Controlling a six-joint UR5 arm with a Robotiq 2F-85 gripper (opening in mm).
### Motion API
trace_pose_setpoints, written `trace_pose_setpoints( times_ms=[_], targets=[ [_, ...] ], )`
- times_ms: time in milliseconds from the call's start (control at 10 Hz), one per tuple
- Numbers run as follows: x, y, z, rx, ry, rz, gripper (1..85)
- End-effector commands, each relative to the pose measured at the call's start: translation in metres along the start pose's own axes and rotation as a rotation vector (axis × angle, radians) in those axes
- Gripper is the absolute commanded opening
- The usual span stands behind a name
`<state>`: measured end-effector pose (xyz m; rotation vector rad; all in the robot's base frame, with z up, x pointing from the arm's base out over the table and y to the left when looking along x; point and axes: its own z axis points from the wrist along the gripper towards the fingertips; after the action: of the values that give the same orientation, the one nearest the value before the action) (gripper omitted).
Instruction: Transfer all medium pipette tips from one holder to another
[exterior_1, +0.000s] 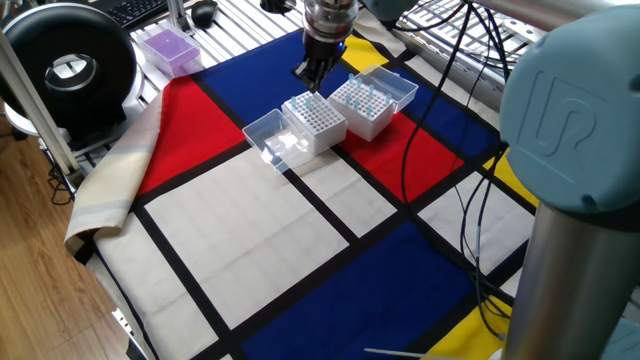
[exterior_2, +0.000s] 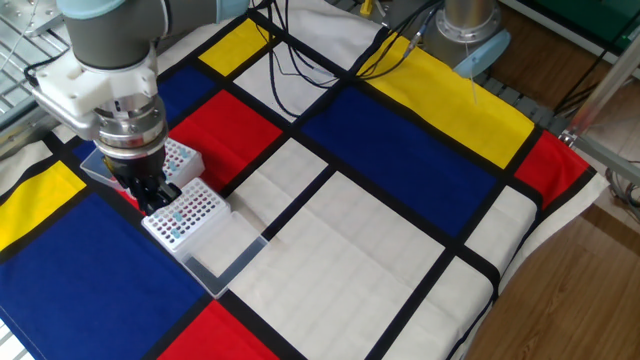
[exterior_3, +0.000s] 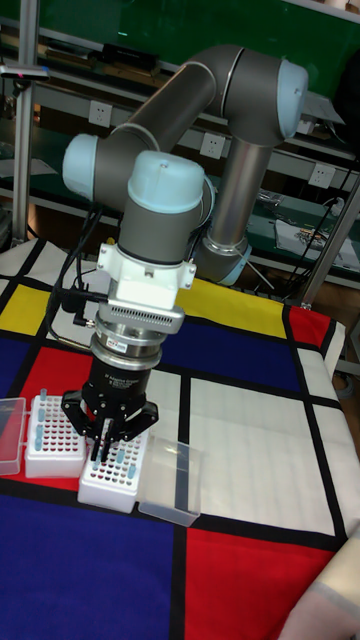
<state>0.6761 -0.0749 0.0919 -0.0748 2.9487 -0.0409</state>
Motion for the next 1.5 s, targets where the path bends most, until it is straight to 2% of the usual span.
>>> trace_pose_setpoints(
  times_ms=[0,200,700,1000,1400],
  targets=[
    [0.000,-0.005,-0.025,0.002,0.023,0.010,14.3],
    [0.002,-0.007,-0.036,0.014,0.035,0.016,14.0],
    [0.003,-0.006,-0.049,0.034,0.041,0.010,13.7],
    [0.004,-0.013,-0.050,0.044,0.043,0.003,12.0],
    [0.012,-0.032,-0.044,0.035,0.036,-0.018,11.7]
  ],
)
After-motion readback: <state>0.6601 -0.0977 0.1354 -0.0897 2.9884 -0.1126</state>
